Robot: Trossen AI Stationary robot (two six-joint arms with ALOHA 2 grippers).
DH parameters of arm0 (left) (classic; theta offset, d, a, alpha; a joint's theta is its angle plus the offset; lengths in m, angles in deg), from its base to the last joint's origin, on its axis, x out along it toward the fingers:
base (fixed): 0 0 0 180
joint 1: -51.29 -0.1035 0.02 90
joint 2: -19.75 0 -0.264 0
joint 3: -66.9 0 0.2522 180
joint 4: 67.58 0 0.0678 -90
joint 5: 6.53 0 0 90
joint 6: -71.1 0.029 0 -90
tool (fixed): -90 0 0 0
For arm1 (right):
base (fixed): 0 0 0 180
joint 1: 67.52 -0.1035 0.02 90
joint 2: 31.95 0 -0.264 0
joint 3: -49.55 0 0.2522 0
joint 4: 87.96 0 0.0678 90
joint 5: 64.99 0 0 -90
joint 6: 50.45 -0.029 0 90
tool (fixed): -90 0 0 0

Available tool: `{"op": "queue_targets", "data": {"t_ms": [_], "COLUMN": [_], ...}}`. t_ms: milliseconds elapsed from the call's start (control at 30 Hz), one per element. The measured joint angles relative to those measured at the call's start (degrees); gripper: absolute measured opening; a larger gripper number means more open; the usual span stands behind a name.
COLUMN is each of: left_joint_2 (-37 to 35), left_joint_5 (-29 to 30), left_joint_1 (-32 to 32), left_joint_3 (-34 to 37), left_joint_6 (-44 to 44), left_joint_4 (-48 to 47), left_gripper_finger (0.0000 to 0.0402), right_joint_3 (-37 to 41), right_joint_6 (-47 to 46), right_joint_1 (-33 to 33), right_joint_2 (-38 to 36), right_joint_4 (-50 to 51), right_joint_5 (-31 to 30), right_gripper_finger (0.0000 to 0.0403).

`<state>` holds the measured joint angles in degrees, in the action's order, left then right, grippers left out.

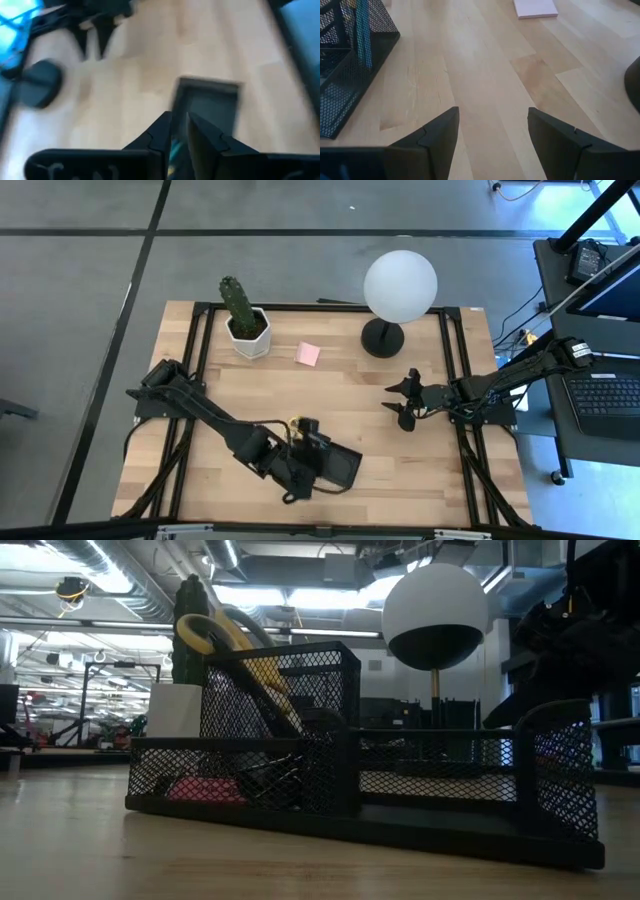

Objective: Pick and place office supplies into organizer
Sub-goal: Put the pink sticky notes into the mesh desk organizer

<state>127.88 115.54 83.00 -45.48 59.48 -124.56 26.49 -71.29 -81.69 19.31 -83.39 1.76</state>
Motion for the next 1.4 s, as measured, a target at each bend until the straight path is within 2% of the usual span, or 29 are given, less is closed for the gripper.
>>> {"op": "queue_targets", "data": {"t_ms": [167, 300, 400, 533, 633, 833, 967, 1167, 1267, 1400], "left_joint_2": [-3.84, -6.29, -8.15, -8.95, -9.08, -10.25, -14.21, -20.75, -20.86, -18.68], "left_joint_5": [2.83, 0.72, -1.12, -4.73, -10.03, -16.24, -20.77, -27.29, -30.62, -31.19], "left_joint_1": [-4.72, -10.97, -16.12, -23.38, -28.89, -39.58, -45.90, -53.52, -55.84, -58.36], "left_joint_3": [-0.26, -0.14, -0.14, -0.14, -0.10, 7.93, 17.94, 32.11, 37.46, 42.69], "left_joint_6": [-4.07, -6.10, -4.01, 0.84, 4.58, 7.49, 9.32, 12.75, 15.63, 19.05], "left_joint_4": [-8.87, -15.52, -17.45, -18.87, -18.71, -16.54, -7.41, 16.42, 23.89, 29.58], "left_gripper_finger": [0.0062, 0.0062, 0.0061, 0.0061, 0.0059, 0.0056, 0.0056, 0.0056, 0.0056, 0.0056], "right_joint_3": [0.00, 0.00, 0.01, 0.00, 0.00, 0.00, 0.02, 0.02, 0.02, 0.04], "right_joint_6": [0.09, 0.11, 0.14, 0.20, 0.22, 0.01, -1.55, -1.63, -1.18, 0.15], "right_joint_1": [0.00, 0.02, 0.02, 0.02, 0.02, 0.02, 0.00, 0.00, 0.02, 0.12], "right_joint_2": [0.01, 0.01, 0.01, 0.01, 0.01, 0.01, 0.01, 0.01, 0.01, 0.01], "right_joint_4": [-0.18, -0.45, -0.46, -0.45, -0.45, -0.37, 0.48, 0.76, 0.36, -2.37], "right_joint_5": [0.00, 0.00, -0.01, 0.00, -0.01, 0.84, 1.05, 1.03, 0.45, -4.12], "right_gripper_finger": [0.0236, 0.0236, 0.0236, 0.0236, 0.0236, 0.0236, 0.0236, 0.0236, 0.0236, 0.0236]}}
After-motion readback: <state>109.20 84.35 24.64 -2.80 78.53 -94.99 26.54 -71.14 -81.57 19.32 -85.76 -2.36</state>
